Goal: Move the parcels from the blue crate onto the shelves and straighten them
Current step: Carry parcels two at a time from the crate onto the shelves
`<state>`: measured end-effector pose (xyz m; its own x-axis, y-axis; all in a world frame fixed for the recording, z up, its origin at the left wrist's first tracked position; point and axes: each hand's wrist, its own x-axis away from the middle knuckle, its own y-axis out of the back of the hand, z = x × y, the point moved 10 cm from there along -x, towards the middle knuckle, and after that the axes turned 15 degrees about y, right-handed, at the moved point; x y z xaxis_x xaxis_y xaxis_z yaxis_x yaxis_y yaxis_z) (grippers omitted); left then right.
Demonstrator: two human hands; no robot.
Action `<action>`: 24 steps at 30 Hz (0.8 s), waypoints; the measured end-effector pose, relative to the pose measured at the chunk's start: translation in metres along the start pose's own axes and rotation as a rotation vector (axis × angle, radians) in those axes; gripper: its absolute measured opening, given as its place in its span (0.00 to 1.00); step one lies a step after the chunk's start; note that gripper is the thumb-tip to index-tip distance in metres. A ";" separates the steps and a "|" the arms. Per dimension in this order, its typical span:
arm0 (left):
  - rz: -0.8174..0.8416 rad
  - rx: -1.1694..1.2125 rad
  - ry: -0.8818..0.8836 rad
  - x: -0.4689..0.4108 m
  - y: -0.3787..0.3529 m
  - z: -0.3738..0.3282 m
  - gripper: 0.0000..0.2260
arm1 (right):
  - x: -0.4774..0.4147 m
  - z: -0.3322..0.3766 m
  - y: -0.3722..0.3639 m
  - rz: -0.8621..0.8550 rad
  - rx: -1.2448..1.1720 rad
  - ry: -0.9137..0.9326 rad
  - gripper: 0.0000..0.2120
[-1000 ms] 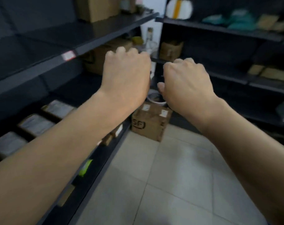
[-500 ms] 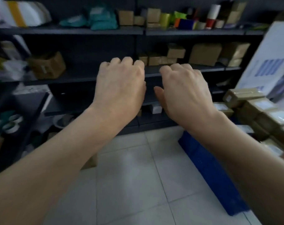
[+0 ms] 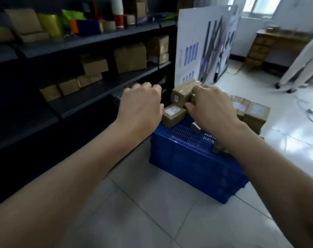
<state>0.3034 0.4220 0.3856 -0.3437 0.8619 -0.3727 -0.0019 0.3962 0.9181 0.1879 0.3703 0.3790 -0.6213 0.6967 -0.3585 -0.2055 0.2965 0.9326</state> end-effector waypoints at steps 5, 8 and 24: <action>0.122 0.161 -0.091 -0.064 -0.061 -0.021 0.14 | -0.020 -0.062 -0.043 0.036 0.031 -0.179 0.13; 0.213 0.214 -0.074 -0.102 -0.103 -0.027 0.14 | -0.033 -0.096 -0.074 0.064 -0.005 -0.263 0.13; 0.682 0.248 0.193 -0.314 -0.403 -0.042 0.17 | -0.166 -0.281 -0.321 0.292 -0.271 -0.474 0.10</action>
<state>0.3731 -0.0220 0.1381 -0.3521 0.8799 0.3190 0.4740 -0.1263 0.8714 0.1441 -0.0241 0.1509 -0.2899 0.9570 -0.0077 -0.3011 -0.0836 0.9499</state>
